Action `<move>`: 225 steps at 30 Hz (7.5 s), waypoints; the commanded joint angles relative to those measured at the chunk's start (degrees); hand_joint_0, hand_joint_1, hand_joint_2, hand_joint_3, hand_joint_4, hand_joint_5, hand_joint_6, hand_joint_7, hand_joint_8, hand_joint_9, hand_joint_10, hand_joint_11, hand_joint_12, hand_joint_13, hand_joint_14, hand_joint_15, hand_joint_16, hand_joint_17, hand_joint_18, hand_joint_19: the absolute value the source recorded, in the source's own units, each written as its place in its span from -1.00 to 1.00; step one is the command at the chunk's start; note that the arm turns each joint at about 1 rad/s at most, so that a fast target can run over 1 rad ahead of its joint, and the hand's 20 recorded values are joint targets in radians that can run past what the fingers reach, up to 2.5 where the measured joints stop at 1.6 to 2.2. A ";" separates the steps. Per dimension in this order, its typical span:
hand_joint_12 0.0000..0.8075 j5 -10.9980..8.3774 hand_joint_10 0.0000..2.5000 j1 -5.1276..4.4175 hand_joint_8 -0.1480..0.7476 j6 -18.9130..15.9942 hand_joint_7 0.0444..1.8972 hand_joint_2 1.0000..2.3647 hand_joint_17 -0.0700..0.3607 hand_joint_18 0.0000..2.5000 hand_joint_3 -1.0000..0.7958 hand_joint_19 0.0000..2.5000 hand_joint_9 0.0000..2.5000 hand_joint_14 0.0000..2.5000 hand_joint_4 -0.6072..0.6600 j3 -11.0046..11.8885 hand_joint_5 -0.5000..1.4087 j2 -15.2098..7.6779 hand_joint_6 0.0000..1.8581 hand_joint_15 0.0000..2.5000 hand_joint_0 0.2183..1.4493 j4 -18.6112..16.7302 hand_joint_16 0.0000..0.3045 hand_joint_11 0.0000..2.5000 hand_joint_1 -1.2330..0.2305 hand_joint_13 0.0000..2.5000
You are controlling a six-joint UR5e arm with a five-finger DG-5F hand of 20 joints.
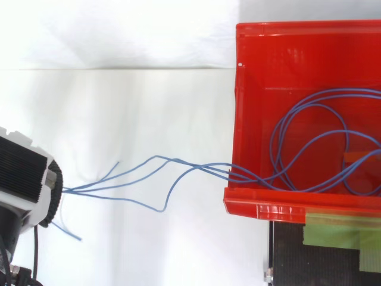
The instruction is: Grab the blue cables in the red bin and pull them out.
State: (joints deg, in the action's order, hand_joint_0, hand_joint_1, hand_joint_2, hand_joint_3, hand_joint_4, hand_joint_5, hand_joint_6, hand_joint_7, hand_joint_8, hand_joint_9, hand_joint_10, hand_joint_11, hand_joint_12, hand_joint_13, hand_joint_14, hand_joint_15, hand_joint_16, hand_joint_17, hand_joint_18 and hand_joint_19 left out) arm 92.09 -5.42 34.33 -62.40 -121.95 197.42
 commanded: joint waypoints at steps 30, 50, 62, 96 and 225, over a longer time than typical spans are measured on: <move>-0.39 4.76 -0.86 0.67 -0.47 37.78 -0.22 -1.00 -0.24 -0.09 -1.00 -0.11 0.22 0.17 -0.24 4.75 0.45 0.05 -0.26 0.23 0.07 -21.37 -0.73 0.67 -0.45 0.10; -0.38 9.59 -0.87 1.64 -0.45 46.13 -0.22 -1.00 -0.23 -0.10 -1.00 -0.11 0.22 0.11 -0.23 4.75 0.45 0.05 -0.26 0.25 0.07 -25.50 -0.72 0.66 -0.45 0.11; -0.39 16.54 -0.88 1.90 -0.45 55.45 -0.21 -1.00 -0.24 -0.10 -1.00 -0.11 0.21 0.10 -0.24 4.75 0.45 0.05 -0.27 0.25 0.07 -29.99 -0.73 0.66 -0.45 0.11; -0.39 -4.56 -0.91 0.76 -0.45 4.30 -0.21 -1.00 -0.23 -0.11 -1.00 -0.12 0.22 -0.07 -0.24 4.75 0.45 0.40 -0.28 0.30 0.07 -8.54 -0.72 0.67 -0.45 0.14; -0.27 -7.81 -0.79 -0.82 -0.29 -20.05 -0.52 -1.00 -0.10 -0.15 -1.00 -0.17 0.05 -0.31 -0.02 2.64 0.05 0.49 0.08 0.28 -0.19 8.07 -0.64 0.54 -0.56 0.13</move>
State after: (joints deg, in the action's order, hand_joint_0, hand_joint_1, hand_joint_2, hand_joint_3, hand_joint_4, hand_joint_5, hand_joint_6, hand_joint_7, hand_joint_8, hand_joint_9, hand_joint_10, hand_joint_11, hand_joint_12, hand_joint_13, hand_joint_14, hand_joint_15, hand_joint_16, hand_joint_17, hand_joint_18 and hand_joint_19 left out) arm 84.29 -6.24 14.32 -59.77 -121.52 205.51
